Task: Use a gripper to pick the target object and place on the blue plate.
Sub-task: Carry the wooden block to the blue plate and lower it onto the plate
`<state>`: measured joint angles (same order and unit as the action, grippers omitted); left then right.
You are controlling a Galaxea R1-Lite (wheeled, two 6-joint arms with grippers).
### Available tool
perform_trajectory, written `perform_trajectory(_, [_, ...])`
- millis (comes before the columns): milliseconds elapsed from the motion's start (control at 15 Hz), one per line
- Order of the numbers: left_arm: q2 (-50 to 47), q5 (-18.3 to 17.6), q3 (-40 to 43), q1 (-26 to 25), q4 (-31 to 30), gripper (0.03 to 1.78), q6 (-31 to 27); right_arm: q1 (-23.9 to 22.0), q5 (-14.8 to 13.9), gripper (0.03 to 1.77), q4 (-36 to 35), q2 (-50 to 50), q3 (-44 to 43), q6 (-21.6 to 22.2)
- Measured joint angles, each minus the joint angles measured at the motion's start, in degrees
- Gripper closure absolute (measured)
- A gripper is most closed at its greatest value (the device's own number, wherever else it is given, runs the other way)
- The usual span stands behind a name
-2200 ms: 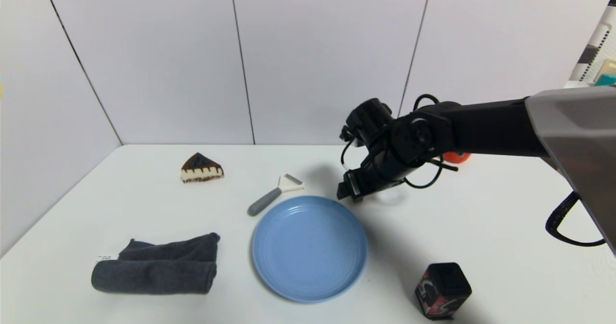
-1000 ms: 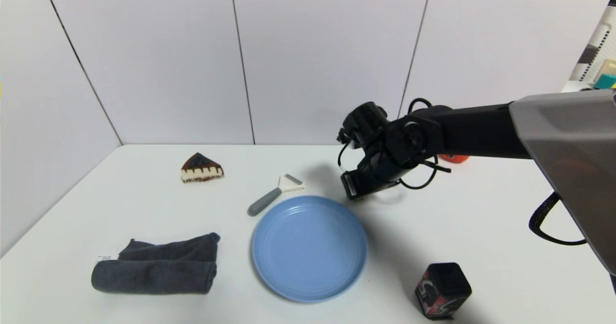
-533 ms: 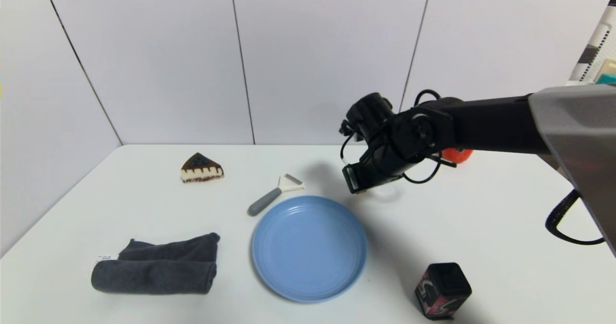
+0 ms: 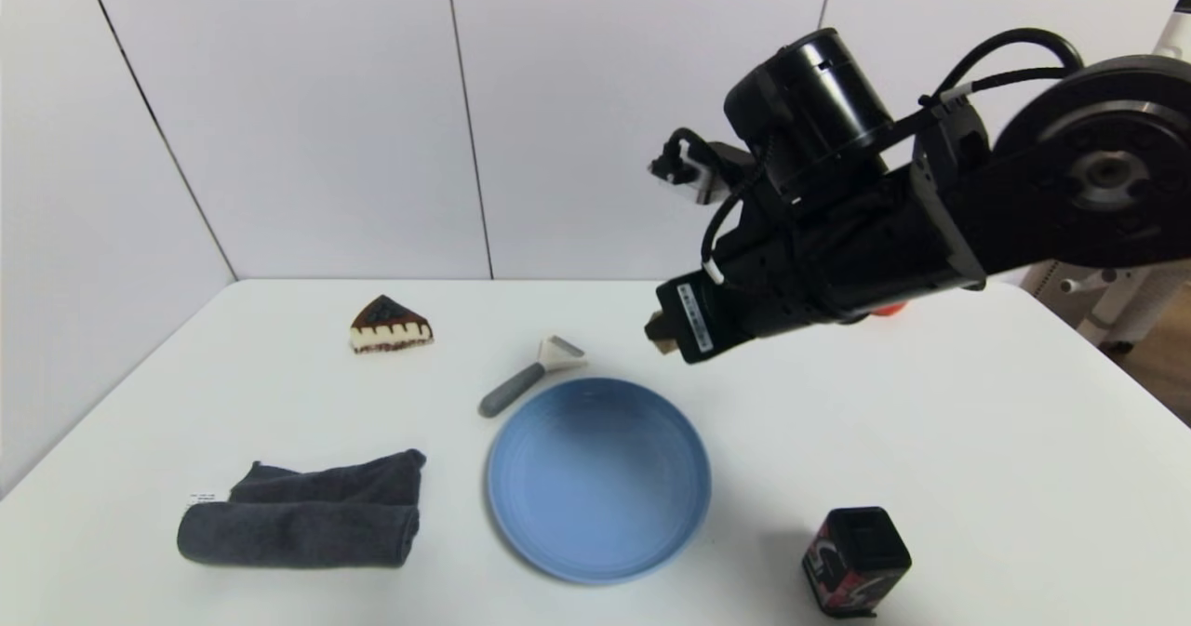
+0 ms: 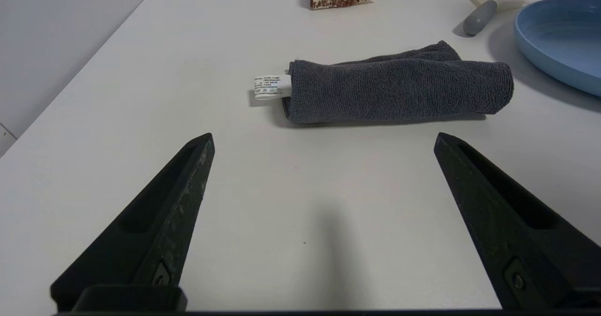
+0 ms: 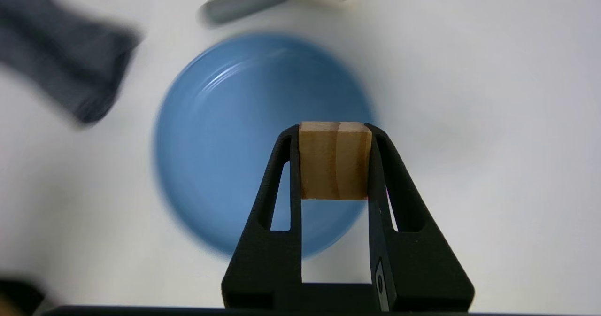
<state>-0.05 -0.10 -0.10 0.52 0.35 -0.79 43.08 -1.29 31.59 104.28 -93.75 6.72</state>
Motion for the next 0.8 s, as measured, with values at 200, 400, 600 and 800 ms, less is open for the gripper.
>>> perform_trajectory(200, [0.0,0.0,0.0,0.0,0.0,0.12,0.0,5.0,0.7,1.40,-0.4,-3.8,7.9,-0.1])
perform_trajectory(400, [0.0,0.0,0.0,0.0,0.0,0.12,0.0,6.4,0.8,1.40,-0.7,-3.6,11.2,0.1])
perform_trajectory(600, [0.0,0.0,0.0,0.0,0.0,0.12,0.0,6.6,0.8,1.40,-3.1,-1.3,11.8,0.4])
perform_trajectory(800, [0.0,0.0,0.0,0.0,0.0,0.12,0.0,6.6,0.8,1.40,-5.3,1.5,12.0,0.5])
